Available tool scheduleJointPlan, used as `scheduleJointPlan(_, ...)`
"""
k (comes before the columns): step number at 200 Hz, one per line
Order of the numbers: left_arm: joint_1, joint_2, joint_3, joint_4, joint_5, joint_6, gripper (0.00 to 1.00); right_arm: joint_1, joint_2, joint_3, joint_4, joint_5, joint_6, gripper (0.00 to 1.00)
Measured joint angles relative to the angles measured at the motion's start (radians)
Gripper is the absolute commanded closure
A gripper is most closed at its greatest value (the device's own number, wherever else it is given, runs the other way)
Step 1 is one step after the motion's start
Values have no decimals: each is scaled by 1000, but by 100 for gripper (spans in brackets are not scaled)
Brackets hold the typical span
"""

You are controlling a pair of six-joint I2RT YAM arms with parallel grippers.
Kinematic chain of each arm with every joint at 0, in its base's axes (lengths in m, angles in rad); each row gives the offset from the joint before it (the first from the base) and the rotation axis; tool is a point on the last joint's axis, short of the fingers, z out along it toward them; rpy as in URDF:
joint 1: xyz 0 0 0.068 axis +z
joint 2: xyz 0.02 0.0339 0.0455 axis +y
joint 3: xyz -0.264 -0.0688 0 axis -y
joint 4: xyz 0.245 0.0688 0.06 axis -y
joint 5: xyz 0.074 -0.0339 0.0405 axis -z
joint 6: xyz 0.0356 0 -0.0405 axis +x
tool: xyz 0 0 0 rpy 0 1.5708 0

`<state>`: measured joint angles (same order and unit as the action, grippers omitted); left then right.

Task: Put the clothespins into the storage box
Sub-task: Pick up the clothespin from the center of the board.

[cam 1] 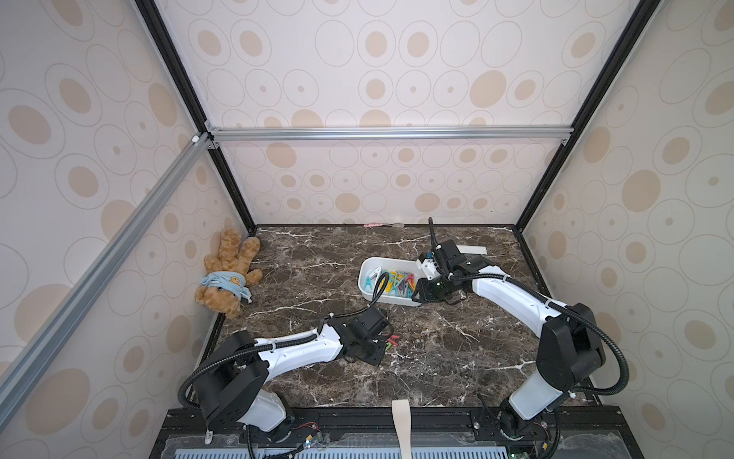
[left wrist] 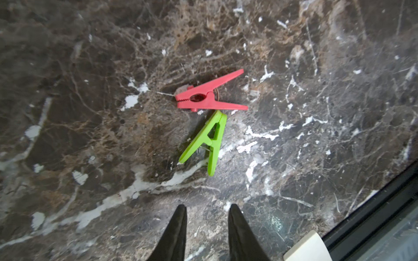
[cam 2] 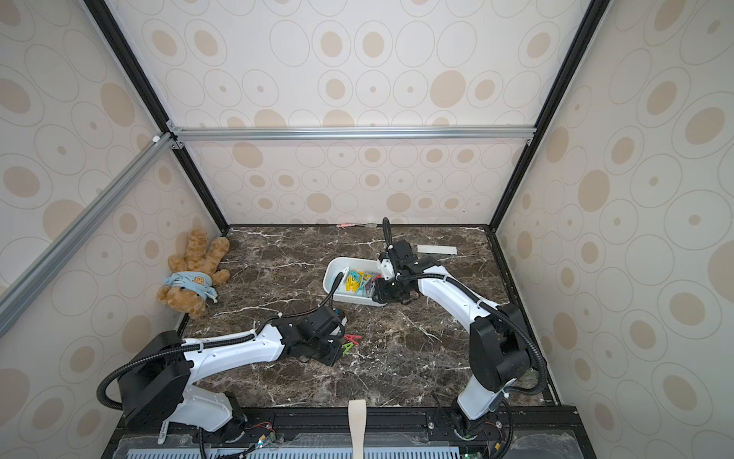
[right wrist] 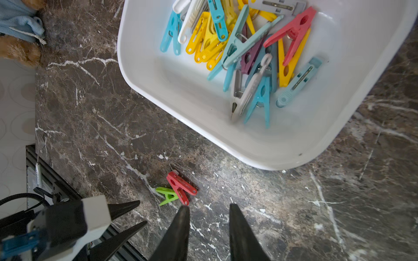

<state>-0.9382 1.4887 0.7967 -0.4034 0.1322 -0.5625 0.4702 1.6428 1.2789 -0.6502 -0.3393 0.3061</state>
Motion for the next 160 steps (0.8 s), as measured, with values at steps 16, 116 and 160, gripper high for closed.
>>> scheduleJointPlan(16, -13, 37, 12, 1, -6, -2, 69, 0, -10, -3, 11, 2, 3, 68)
scheduleJointPlan(116, -23, 156, 86, 25, -35, -10, 76, -3, -61, -47, 38, 26, 7, 69)
scheduleJointPlan(160, -24, 172, 99, 29, -56, -16, 86, -7, -78, -58, 39, 29, 7, 69)
